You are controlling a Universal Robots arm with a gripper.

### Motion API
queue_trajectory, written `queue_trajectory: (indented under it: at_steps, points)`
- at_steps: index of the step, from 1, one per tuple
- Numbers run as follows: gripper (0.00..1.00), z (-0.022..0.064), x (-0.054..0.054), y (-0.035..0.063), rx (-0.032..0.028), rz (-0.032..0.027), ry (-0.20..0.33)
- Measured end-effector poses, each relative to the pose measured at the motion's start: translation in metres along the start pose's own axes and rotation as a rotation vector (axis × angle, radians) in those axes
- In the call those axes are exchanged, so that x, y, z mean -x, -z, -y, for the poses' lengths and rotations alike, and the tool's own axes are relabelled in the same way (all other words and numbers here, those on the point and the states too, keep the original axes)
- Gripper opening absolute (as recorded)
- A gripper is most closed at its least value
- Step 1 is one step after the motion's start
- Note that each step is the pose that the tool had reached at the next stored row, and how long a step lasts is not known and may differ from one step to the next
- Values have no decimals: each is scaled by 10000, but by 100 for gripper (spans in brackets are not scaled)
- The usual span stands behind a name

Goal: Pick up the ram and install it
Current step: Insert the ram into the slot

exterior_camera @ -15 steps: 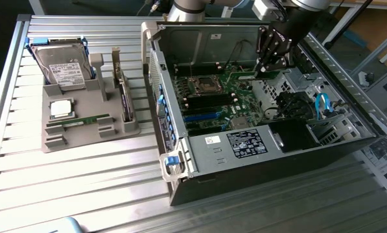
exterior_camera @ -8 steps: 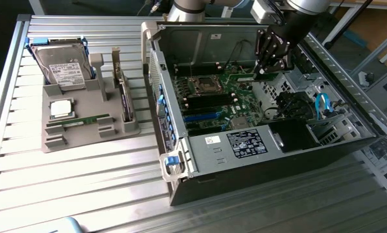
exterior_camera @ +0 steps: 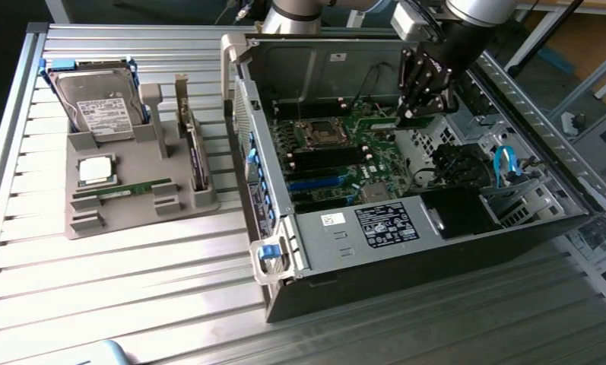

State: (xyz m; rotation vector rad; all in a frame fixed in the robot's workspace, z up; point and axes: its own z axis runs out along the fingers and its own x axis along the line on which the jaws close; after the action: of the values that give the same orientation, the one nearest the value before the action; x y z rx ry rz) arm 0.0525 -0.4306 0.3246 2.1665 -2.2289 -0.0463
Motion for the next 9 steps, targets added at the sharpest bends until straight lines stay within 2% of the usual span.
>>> queue_trajectory:
  at_steps: [9]
  points:
    - [13, 2, 0, -53, 0, 0, 0]
